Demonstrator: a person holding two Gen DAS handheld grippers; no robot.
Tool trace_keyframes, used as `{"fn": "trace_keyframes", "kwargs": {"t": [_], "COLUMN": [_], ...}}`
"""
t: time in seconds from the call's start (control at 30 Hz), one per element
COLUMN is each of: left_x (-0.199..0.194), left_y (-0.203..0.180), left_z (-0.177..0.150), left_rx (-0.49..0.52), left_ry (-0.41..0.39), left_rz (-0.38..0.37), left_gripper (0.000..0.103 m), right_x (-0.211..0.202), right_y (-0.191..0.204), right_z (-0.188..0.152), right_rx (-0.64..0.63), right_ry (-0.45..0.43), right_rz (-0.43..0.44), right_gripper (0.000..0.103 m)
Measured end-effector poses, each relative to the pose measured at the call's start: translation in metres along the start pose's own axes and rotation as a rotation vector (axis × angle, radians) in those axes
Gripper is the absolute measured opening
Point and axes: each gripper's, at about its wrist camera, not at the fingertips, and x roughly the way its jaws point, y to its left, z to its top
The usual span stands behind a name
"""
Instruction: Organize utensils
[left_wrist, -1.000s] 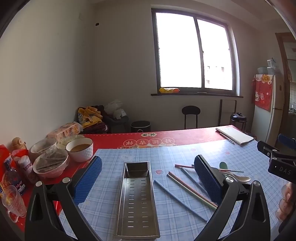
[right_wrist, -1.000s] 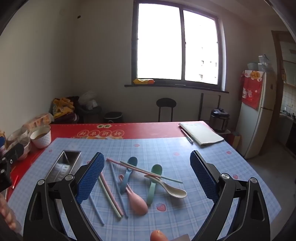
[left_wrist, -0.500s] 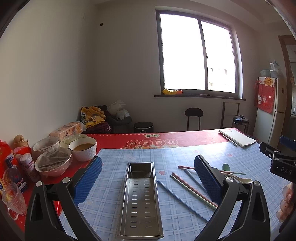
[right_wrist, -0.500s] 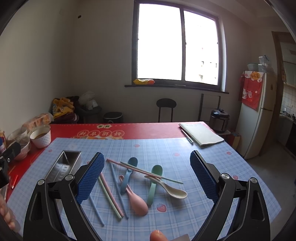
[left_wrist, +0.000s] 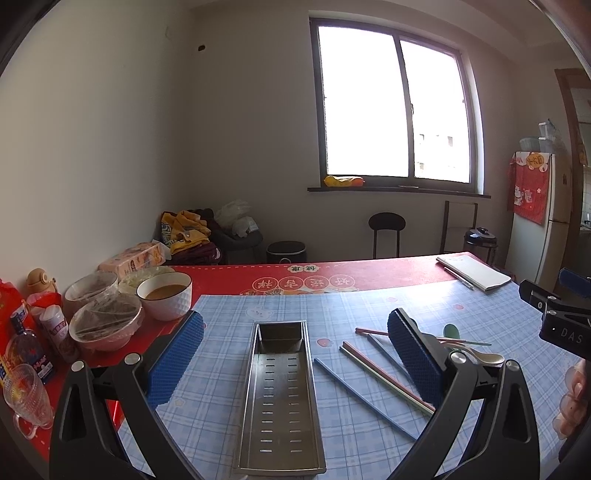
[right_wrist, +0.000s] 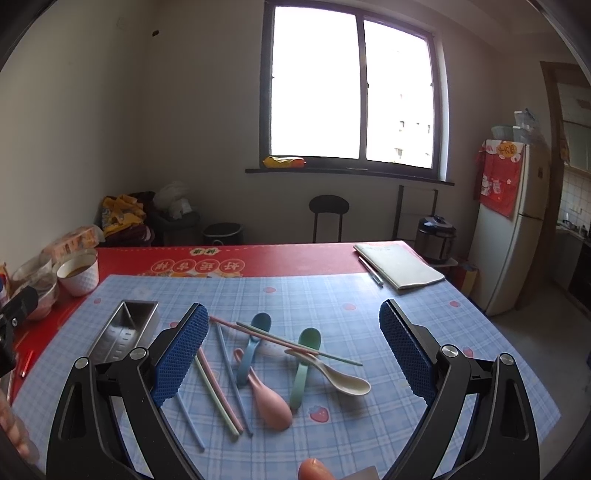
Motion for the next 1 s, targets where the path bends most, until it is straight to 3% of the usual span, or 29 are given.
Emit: {"fn": "trace_keyframes", "kwargs": {"t": [1.0], "left_x": [0.0013], "left_y": [-0.0018], "left_z": [-0.0038], "left_rx": [0.001], "left_ry": [0.009], "left_rz": [0.000], "left_gripper": [0.098], "right_x": [0.0020], "right_y": [-0.0004], "right_z": [-0.0017], "right_rx": [0.003], "right_ry": [0.006], "right_rz": [-0.004], "right_gripper": [0.091]}}
